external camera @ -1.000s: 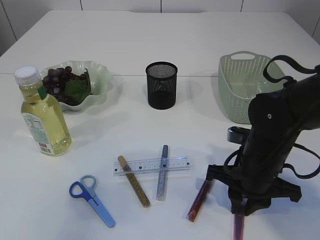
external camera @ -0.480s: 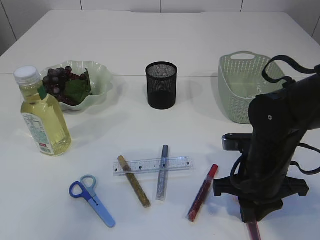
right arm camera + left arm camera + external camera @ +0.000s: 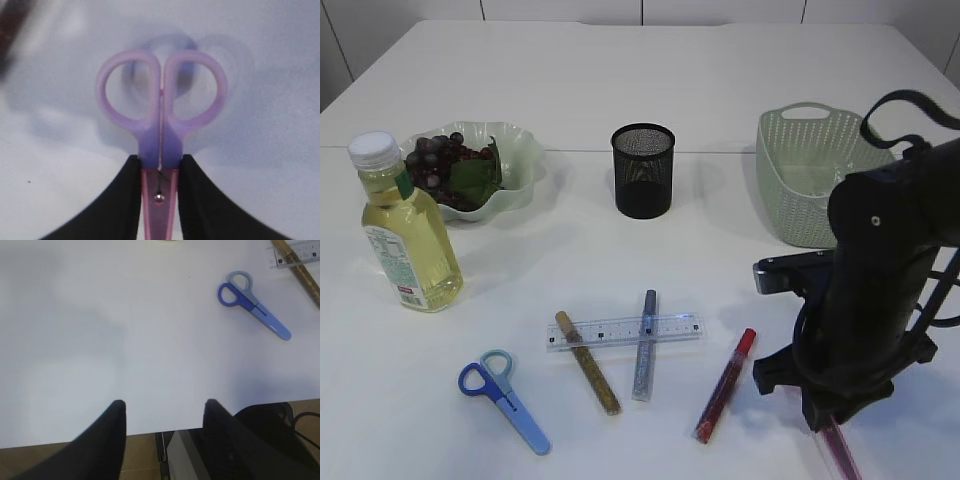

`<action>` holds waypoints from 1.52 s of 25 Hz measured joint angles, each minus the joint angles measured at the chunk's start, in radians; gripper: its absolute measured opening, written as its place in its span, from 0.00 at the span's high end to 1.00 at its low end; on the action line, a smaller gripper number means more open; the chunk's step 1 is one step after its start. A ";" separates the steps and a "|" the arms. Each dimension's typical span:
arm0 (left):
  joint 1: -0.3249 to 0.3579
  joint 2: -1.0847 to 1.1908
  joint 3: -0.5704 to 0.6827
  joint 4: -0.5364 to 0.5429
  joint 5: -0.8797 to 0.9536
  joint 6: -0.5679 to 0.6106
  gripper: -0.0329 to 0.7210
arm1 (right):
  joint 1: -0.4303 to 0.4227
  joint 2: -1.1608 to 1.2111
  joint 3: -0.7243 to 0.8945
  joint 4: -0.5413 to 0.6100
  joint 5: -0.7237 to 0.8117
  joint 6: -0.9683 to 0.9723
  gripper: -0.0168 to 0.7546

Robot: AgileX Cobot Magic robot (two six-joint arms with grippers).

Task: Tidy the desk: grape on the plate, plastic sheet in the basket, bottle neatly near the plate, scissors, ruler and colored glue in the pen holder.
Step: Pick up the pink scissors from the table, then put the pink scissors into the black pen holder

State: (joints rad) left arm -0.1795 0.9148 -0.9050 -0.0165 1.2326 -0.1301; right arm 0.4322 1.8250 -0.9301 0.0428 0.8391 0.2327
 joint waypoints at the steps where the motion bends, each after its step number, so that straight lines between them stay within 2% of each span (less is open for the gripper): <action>1: 0.000 0.000 0.000 0.000 -0.002 0.000 0.48 | 0.000 -0.019 0.000 -0.004 -0.012 -0.007 0.72; 9: 0.000 0.000 0.000 0.000 -0.046 0.000 0.48 | 0.000 -0.160 0.000 -0.049 -0.136 -0.051 0.72; 18: 0.000 0.000 0.000 -0.001 -0.084 0.000 0.48 | 0.000 -0.293 0.000 -0.102 -0.390 -0.058 0.72; 26: 0.000 0.000 0.000 -0.001 -0.209 0.000 0.48 | 0.000 -0.281 -0.098 -0.167 -0.562 -0.060 0.72; 38: 0.000 0.001 0.000 0.000 -0.360 0.000 0.48 | 0.016 -0.134 -0.247 -0.215 -0.762 -0.060 0.72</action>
State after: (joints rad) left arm -0.1795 0.9155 -0.9050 -0.0160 0.8721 -0.1301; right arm 0.4487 1.6905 -1.1772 -0.1717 0.0771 0.1725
